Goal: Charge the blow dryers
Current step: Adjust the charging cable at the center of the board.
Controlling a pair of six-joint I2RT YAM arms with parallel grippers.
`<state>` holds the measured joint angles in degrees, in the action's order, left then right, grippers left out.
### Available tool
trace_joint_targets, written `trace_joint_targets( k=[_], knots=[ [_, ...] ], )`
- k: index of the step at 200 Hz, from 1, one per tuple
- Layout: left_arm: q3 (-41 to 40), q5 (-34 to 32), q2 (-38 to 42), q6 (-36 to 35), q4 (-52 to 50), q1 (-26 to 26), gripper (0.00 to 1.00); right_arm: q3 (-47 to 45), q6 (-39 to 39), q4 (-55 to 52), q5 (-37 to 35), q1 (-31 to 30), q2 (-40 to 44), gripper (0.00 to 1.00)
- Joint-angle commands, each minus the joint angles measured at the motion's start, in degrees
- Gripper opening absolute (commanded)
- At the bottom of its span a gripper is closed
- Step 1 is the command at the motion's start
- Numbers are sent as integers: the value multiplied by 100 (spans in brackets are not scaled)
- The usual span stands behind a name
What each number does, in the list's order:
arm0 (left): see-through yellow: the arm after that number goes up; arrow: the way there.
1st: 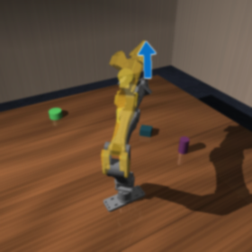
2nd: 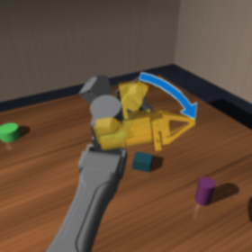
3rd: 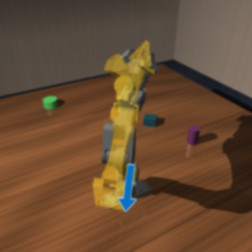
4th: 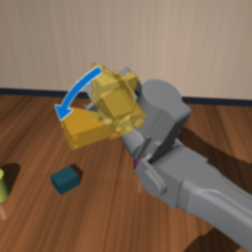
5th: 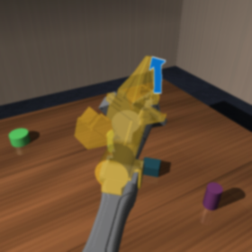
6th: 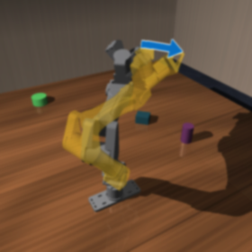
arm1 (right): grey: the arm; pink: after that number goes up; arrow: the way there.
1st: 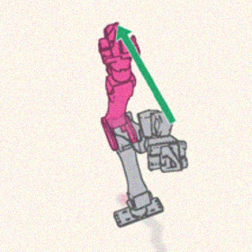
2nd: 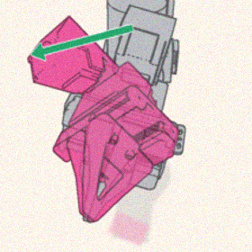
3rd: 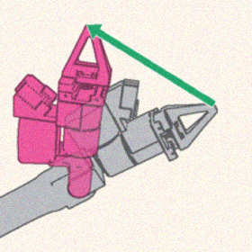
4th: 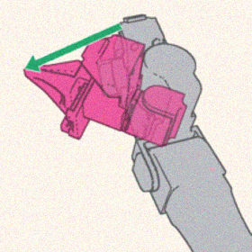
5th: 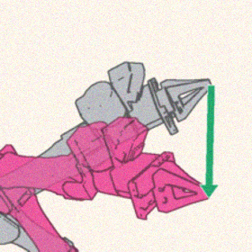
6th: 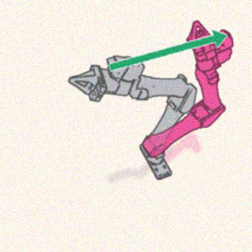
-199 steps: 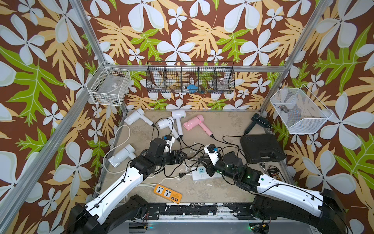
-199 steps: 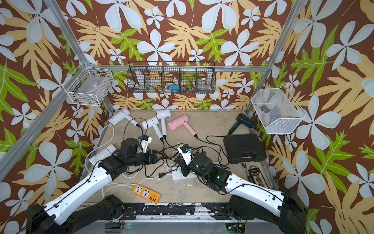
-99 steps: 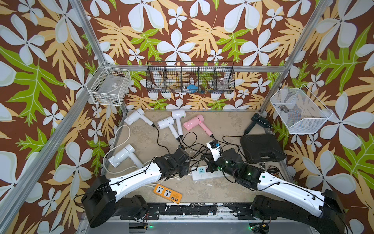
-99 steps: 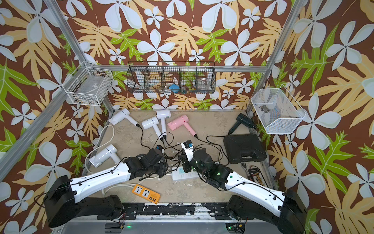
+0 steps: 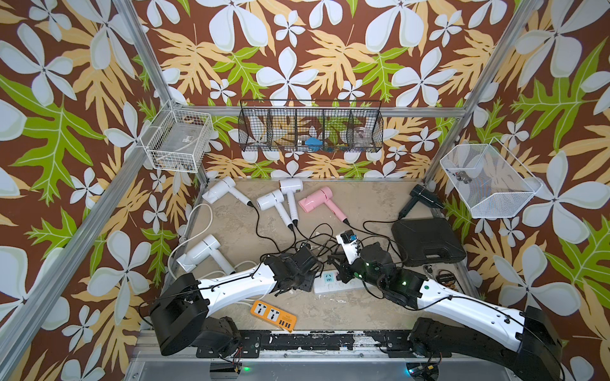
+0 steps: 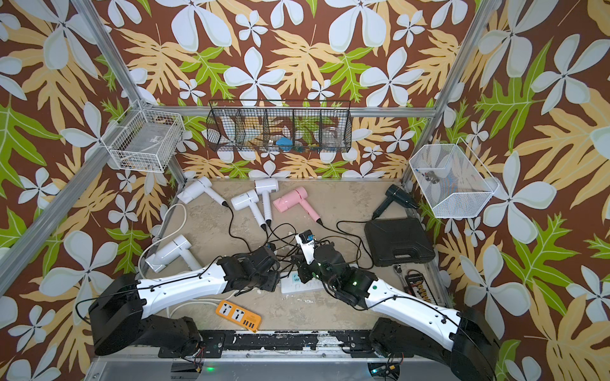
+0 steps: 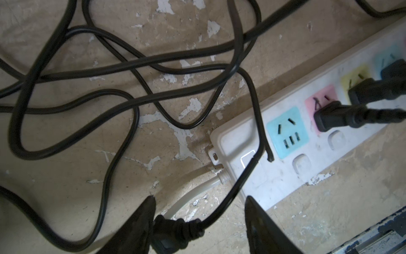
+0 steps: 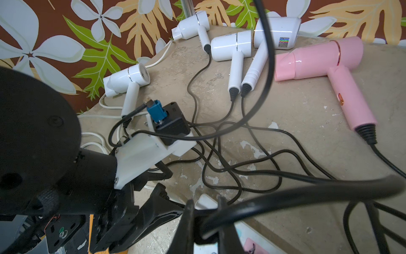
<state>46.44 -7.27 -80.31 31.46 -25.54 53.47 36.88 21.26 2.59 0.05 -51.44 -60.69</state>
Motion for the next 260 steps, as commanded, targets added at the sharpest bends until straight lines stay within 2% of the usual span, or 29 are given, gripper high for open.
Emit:
trace_joint_targets(
  k=[1,45,72,98,116,141,197,260],
  knots=[
    [1,-22,-84,-27,74,33,66,-8,72,120,21,2,43,0],
    [32,-40,-306,-44,169,100,65,-43,85,109,47,2,141,0],
    [93,-54,-432,-48,207,118,57,-68,100,84,79,2,208,0],
    [91,-82,-463,-44,242,114,46,-112,107,51,59,2,300,0],
    [100,-98,-519,-48,251,121,32,-142,116,36,56,2,359,0],
    [94,-103,-574,-34,275,133,18,-170,116,14,54,2,421,0],
    [-21,-409,-411,99,239,131,0,-222,124,3,45,2,543,0],
    [-387,-1324,226,491,140,123,0,-185,133,-197,-30,2,618,0]
  ],
)
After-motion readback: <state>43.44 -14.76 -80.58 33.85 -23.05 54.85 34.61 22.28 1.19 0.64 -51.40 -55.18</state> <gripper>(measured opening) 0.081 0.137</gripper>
